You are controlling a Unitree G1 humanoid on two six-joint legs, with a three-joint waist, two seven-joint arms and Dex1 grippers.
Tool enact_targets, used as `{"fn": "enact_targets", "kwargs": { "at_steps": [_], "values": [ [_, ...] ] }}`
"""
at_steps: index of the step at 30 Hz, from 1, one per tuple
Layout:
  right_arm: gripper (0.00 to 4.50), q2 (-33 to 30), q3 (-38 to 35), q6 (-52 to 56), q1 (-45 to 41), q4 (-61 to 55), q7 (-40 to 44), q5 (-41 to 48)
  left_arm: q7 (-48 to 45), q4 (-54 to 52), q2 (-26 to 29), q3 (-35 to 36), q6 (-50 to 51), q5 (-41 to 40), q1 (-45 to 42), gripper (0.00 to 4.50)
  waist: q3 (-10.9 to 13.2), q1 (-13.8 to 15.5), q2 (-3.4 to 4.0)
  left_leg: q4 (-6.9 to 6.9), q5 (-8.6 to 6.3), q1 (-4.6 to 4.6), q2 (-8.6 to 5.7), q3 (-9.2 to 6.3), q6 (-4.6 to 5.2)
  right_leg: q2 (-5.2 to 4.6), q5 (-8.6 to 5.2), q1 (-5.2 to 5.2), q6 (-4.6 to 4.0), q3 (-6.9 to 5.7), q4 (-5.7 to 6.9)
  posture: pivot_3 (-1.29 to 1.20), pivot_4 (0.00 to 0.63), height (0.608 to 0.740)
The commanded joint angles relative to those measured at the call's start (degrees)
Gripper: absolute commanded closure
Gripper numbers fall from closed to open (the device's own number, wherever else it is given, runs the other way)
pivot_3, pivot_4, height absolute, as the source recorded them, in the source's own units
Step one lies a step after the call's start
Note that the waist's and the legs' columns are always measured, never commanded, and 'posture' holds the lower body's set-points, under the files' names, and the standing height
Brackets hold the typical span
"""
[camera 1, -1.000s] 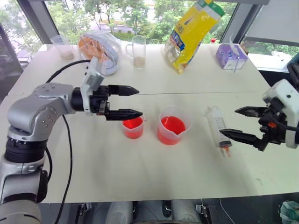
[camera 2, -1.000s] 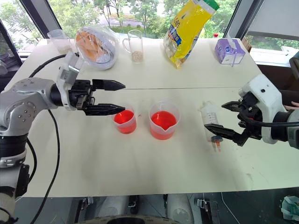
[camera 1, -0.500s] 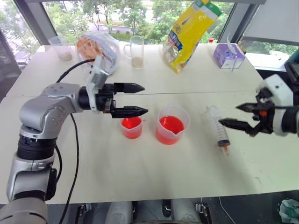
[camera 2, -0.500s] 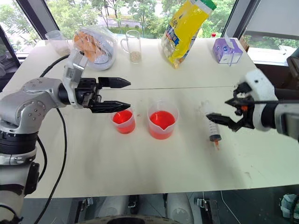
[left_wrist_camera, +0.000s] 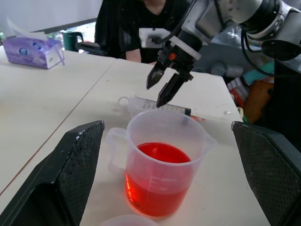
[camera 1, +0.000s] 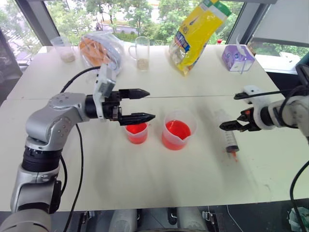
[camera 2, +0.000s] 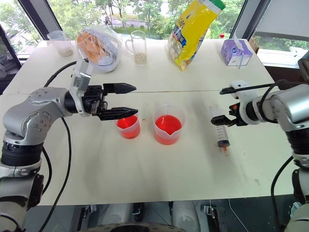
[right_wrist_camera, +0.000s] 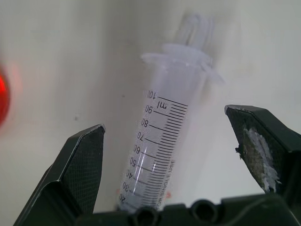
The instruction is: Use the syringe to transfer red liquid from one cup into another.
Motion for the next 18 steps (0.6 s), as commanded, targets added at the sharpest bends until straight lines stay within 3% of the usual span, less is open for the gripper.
{"fn": "enact_targets", "kwargs": {
  "at_steps": [1, 8, 11, 15, 18],
  "values": [
    [0.04, 0.93, 3.34, -2.64, -2.27, 2.68, 3.23, -4.22, 1.38, -3.50, 0.64, 2.21, 0.24, -1.38, 0.90, 0.00, 0.00, 0.00, 0.00, 0.00, 0.00, 0.00, 0.00, -0.02, 0.00, 0.00, 0.00, 0.00, 0.00, -0.01, 0.00, 0.00, 0.150, 0.740],
    [0.04, 3.75, 8.60, -4.68, -3.35, 5.38, 7.40, -9.65, 3.01, -5.44, 1.45, 2.72, 0.57, -2.12, 2.59, 0.00, 0.00, -0.02, 0.00, 0.00, 0.00, 0.01, 0.00, -0.01, 0.00, 0.01, 0.00, 0.00, 0.00, -0.02, 0.02, 0.00, 0.150, 0.740],
    [0.85, 4.18, 9.10, -4.12, -2.74, 5.21, 8.55, -10.76, 3.24, -5.74, 1.69, 2.88, 0.87, -2.52, 2.81, 0.00, 0.00, -0.02, 0.01, 0.00, 0.00, 0.02, 0.00, -0.02, -0.01, 0.01, 0.00, 0.00, 0.00, -0.02, 0.03, 0.00, 0.150, 0.740],
    [2.91, 4.57, 8.55, -2.85, -1.38, 3.17, 9.19, -11.04, 2.38, -4.69, 2.96, 3.06, 0.78, -2.58, 2.34, 0.00, 0.00, 0.01, 0.00, 0.00, 0.00, 0.01, -0.01, -0.01, -0.01, 0.01, 0.00, 0.00, 0.00, -0.03, 0.03, 0.00, 0.150, 0.740],
    [3.11, 4.93, 6.35, -0.88, -0.29, 0.64, 8.32, -10.86, 2.40, -3.27, 3.37, 3.92, 1.34, -3.76, 0.60, 0.00, 0.00, 0.08, 0.01, 0.00, 0.01, 0.02, 0.00, -0.03, -0.01, 0.01, 0.00, 0.01, 0.00, -0.05, 0.03, 0.00, 0.150, 0.740]
  ]
}}
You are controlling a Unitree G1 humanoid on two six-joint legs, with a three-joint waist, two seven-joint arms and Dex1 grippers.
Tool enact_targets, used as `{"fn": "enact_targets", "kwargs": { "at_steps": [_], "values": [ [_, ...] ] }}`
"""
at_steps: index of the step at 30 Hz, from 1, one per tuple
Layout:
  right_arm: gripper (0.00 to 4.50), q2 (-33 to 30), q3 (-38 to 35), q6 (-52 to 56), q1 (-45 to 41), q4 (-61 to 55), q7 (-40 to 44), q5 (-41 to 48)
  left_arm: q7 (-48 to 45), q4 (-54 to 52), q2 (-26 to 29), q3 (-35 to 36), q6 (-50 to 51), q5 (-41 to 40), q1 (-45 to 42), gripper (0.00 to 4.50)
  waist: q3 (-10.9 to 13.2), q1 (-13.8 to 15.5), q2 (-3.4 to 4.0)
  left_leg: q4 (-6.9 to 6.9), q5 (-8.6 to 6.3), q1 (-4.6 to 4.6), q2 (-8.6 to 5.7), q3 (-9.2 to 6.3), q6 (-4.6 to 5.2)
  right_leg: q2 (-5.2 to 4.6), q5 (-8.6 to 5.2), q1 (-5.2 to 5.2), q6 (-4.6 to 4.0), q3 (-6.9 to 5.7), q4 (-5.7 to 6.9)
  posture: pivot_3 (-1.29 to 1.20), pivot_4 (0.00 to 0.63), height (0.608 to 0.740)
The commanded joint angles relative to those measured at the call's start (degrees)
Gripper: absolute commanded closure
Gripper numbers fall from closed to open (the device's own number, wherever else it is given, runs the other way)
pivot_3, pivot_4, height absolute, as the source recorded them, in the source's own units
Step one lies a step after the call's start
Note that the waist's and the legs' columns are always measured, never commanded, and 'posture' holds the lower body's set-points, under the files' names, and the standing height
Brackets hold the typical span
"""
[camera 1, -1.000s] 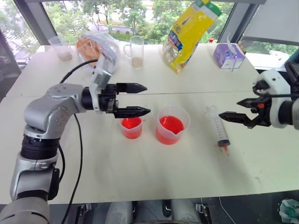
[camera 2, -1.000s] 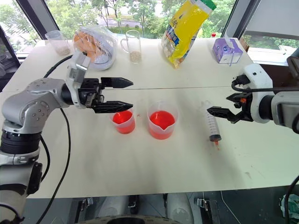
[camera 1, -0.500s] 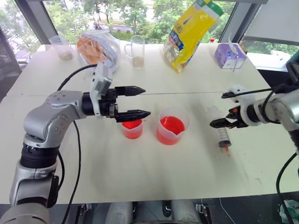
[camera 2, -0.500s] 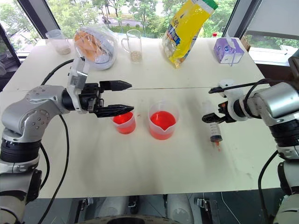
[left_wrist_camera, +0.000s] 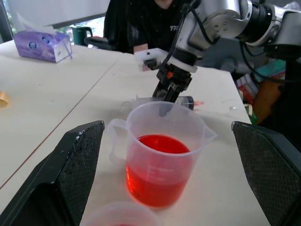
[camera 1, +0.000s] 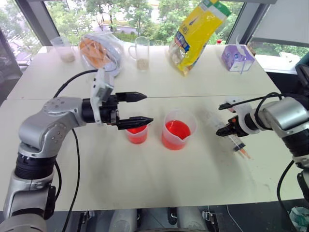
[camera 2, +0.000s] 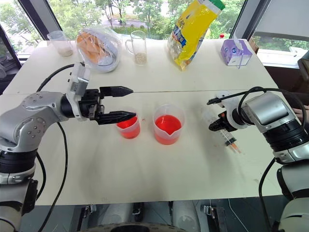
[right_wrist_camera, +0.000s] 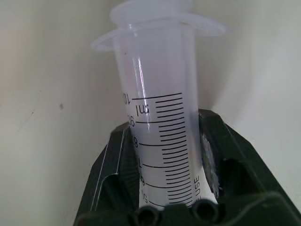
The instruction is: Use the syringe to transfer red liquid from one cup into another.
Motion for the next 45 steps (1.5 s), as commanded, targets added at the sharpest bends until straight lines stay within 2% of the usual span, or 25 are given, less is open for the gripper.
{"fn": "enact_targets", "kwargs": {
  "at_steps": [1, 8, 10, 13, 16, 19, 22, 26, 34, 45],
  "values": [
    [3.11, 0.17, -3.49, 2.63, 1.05, -4.58, -0.93, 0.02, -0.48, 0.49, 1.09, 2.93, 0.30, -1.68, -2.58, 0.00, 0.00, 0.03, 0.00, 0.00, 0.00, 0.00, 0.00, -0.01, 0.00, 0.00, 0.00, 0.00, 0.00, -0.02, 0.00, 0.00, 0.150, 0.740],
    [3.11, -2.99, -16.79, 6.73, 1.12, -18.39, -4.82, 0.36, -1.55, 4.56, 2.31, 3.47, -0.10, -1.23, -6.89, 0.00, 0.01, -0.02, 0.01, 0.00, 0.00, -0.01, 0.00, -0.02, 0.00, 0.00, 0.00, -0.01, 0.00, -0.02, 0.01, 0.00, 0.150, 0.740],
    [3.11, -1.50, -23.21, 6.54, 1.20, -22.03, -5.68, 1.46, -2.95, 7.15, 2.44, 2.58, -0.50, -0.55, -9.34, 0.00, 0.01, 0.00, 0.01, 0.00, 0.00, -0.01, 0.00, -0.02, 0.00, 0.01, 0.00, -0.01, 0.00, -0.04, 0.01, 0.00, 0.150, 0.740],
    [3.11, 4.43, -32.72, 2.15, 2.06, -28.30, -7.00, 3.70, -4.77, 10.31, 2.30, 1.65, -0.85, 0.06, -12.36, 0.00, 0.01, -0.03, 0.01, 0.00, 0.00, 0.00, -0.06, -0.01, -0.01, 0.01, 0.00, 0.02, 0.00, -0.05, 0.01, 0.00, 0.150, 0.740],
    [3.11, 9.96, -35.58, -2.77, 2.86, -33.12, -9.26, 4.24, -7.33, 12.93, 2.23, 0.70, -1.35, 0.82, -14.41, 0.00, 0.01, -0.20, 0.01, 0.00, 0.00, 0.02, -0.05, -0.02, -0.01, 0.04, 0.00, 0.02, 0.01, -0.05, 0.02, 0.00, 0.150, 0.740],
    [3.11, 21.19, -42.41, -9.02, 4.63, -38.79, -9.24, 11.31, -9.76, 15.43, 1.65, -1.04, -2.45, 2.41, -15.99, 0.00, 0.00, -0.25, 0.00, -0.01, 0.01, 0.02, -0.04, -0.02, -0.02, 0.05, 0.00, 0.03, 0.01, -0.06, 0.03, 0.00, 0.150, 0.740],
    [3.11, 30.74, -45.39, -15.71, 7.64, -42.87, -9.43, 18.09, -10.92, 19.05, -0.83, -1.75, -2.35, 2.48, -20.75, 0.00, 0.00, 0.04, 0.00, -0.01, 0.02, 0.00, -0.02, -0.04, -0.03, 0.05, 0.00, 0.00, 0.01, -0.06, 0.08, 0.00, 0.150, 0.740],
    [3.11, 36.22, -43.22, -26.32, 13.75, -42.73, -8.36, 18.16, -12.84, 22.19, -3.41, -2.60, -3.11, 3.51, -23.79, 0.00, 0.00, 0.08, -0.01, 0.03, 0.01, -0.03, -0.06, -0.15, -0.02, -0.02, 0.01, 0.12, 0.02, -0.16, 0.00, 0.00, 0.150, 0.740],
    [3.11, 35.10, -32.47, -44.21, 26.97, -35.70, -3.41, 8.06, -13.70, 21.63, -5.74, -2.83, -3.18, 4.18, -24.03, 0.00, 0.00, -0.42, 0.01, 0.01, 0.01, 0.06, -0.12, -0.12, -0.01, 0.07, 0.00, 0.08, 0.01, -0.09, 0.11, 0.00, 0.150, 0.740],
    [3.11, 34.53, -26.50, -53.50, 33.01, -31.47, -2.60, 2.86, -12.57, 17.06, -7.69, -4.39, -1.52, 4.36, -21.27, 0.00, 0.00, -0.45, 0.01, 0.01, 0.03, 0.07, -0.10, -0.13, -0.05, 0.06, 0.01, 0.09, 0.01, -0.08, 0.13, 0.00, 0.150, 0.740]
  ]
}}
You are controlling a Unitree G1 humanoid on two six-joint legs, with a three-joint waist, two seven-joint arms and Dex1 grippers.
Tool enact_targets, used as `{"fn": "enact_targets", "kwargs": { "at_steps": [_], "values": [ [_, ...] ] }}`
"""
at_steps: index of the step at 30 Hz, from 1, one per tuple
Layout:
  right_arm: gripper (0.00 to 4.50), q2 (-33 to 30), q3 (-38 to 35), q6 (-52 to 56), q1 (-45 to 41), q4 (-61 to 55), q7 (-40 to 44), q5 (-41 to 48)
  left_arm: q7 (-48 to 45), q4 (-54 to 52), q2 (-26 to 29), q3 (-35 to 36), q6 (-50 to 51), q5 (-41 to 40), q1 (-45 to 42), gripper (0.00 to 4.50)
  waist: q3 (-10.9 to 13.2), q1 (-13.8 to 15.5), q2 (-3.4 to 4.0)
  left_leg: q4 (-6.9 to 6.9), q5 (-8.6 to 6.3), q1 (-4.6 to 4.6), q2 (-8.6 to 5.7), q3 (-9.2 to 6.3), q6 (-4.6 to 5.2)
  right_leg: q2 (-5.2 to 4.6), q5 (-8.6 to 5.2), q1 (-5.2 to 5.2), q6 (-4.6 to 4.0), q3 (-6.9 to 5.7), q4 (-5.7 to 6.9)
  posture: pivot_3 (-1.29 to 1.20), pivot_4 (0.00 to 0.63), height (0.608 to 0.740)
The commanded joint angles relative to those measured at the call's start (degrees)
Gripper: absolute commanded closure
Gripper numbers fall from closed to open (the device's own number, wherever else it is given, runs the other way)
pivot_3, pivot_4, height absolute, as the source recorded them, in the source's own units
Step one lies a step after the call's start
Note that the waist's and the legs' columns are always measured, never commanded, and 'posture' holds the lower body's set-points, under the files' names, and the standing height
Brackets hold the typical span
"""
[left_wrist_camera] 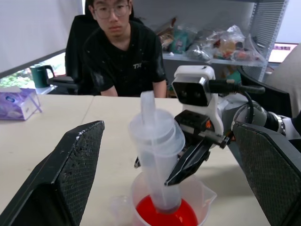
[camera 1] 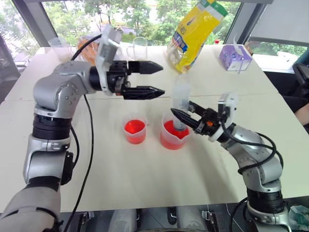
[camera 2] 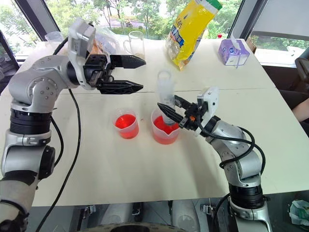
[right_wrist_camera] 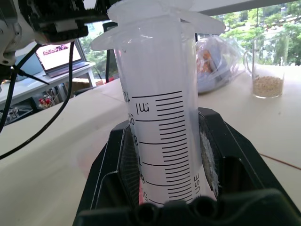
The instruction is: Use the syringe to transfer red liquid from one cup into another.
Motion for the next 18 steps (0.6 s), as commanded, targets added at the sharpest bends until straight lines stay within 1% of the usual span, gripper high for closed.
{"fn": "enact_targets", "kwargs": {
  "at_steps": [1, 18],
  "values": [
    [3.11, -0.93, 0.86, -2.35, 0.63, -1.07, 0.32, -0.74, 0.74, -2.55, -0.84, -0.42, 0.15, 0.00, 0.28, 0.00, 0.00, 0.07, 0.00, 0.00, 0.00, 0.00, 0.00, 0.00, 0.00, 0.00, 0.00, 0.00, 0.00, 0.00, 0.00, 0.00, 0.150, 0.740],
    [3.11, -3.09, 3.41, -4.13, 1.62, -1.12, -0.02, -2.00, 3.52, -1.76, -4.99, -2.19, 0.49, 2.35, 1.08, 0.00, 0.00, 0.29, 0.00, 0.00, 0.00, 0.02, -0.01, -0.01, 0.00, 0.00, 0.00, 0.02, 0.00, -0.01, 0.00, 0.00, 0.150, 0.740]
  ]
}}
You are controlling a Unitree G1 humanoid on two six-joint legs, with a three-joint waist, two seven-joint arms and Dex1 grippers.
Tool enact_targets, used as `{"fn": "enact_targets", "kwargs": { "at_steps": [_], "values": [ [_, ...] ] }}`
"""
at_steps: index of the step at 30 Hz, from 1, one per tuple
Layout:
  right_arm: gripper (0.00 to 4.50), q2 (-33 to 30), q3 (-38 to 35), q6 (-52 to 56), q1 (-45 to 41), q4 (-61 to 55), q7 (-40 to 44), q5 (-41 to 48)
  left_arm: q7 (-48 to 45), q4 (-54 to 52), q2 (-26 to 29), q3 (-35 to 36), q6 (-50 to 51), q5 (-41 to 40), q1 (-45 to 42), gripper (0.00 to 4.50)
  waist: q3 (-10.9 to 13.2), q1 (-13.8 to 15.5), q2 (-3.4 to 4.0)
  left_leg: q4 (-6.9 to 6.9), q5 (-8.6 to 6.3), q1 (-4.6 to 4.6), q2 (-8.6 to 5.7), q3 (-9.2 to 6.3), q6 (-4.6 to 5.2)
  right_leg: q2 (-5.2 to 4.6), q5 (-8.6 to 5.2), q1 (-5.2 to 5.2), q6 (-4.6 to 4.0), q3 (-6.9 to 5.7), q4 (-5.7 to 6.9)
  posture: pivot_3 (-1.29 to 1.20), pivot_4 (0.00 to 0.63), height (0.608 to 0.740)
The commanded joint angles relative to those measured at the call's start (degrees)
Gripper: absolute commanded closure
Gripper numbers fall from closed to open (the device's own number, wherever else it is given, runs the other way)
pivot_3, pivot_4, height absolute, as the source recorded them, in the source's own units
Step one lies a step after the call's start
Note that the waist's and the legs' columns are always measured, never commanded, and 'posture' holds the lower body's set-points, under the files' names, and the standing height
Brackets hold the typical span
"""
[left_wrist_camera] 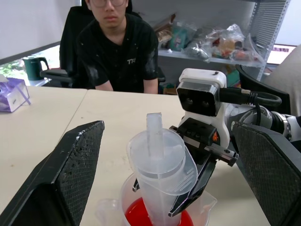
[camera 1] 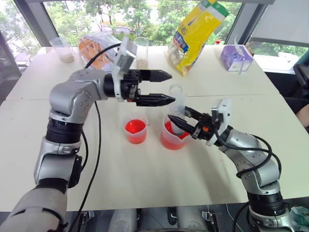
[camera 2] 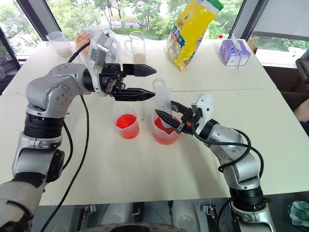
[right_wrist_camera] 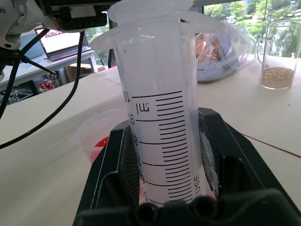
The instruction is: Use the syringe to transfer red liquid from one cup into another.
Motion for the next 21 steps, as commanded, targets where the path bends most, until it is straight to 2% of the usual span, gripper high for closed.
{"fn": "enact_targets", "kwargs": {
  "at_steps": [1, 7, 10, 17, 18, 21],
  "values": [
    [3.11, -0.82, 0.43, -0.94, 0.41, -1.38, 0.12, -0.42, 0.79, -0.89, -0.69, -0.25, 0.05, 0.20, 0.14, 0.00, 0.00, 0.04, 0.00, 0.00, 0.00, 0.00, 0.00, 0.00, 0.00, 0.00, 0.00, 0.00, 0.00, 0.00, 0.00, 0.00, 0.150, 0.740],
    [3.11, -1.23, 0.48, -0.68, 0.06, -1.81, 0.22, -0.36, 1.61, -0.26, -2.45, -1.39, -0.13, 1.22, 0.23, 0.00, 0.00, 0.13, 0.00, 0.00, 0.00, 0.02, 0.00, 0.00, 0.00, 0.00, 0.00, 0.03, 0.00, 0.00, 0.00, 0.00, 0.150, 0.740],
    [3.11, -1.53, 0.28, -0.44, -0.22, -2.03, 0.21, -0.13, 1.87, 0.05, -2.97, -1.54, -0.04, 1.21, 0.04, 0.86, 0.00, 0.09, 0.00, 0.00, 0.00, 0.02, -0.01, 0.00, 0.00, 0.00, 0.00, 0.03, 0.00, 0.00, 0.00, 0.00, 0.150, 0.740],
    [3.11, -1.84, 0.46, -0.43, 0.11, -2.31, 0.06, -0.06, 2.30, -0.09, -3.16, -1.14, 0.65, 0.52, -0.25, 4.27, 0.00, 0.14, 0.00, 0.00, 0.00, 0.02, 0.00, 0.00, 0.00, 0.00, 0.00, 0.03, 0.00, 0.00, 0.00, 0.00, 0.150, 0.740],
    [3.11, -1.90, 0.51, -0.39, 0.22, -2.39, 0.10, -0.02, 2.49, -0.19, -3.23, -1.01, 0.80, 0.45, -0.28, 4.40, 0.00, 0.14, 0.00, 0.00, 0.00, 0.02, 0.00, -0.01, 0.00, 0.00, 0.00, 0.03, 0.00, 0.00, 0.00, 0.00, 0.150, 0.740],
    [3.11, -2.16, 0.58, 0.55, 0.35, -2.51, 0.40, 0.70, 3.09, -0.61, -3.46, -0.44, 0.68, 0.22, -0.59, 4.40, 0.00, 0.15, 0.00, 0.00, 0.00, 0.02, 0.00, 0.00, 0.00, 0.00, 0.00, 0.03, 0.00, 0.00, 0.00, 0.00, 0.150, 0.740]
  ]
}}
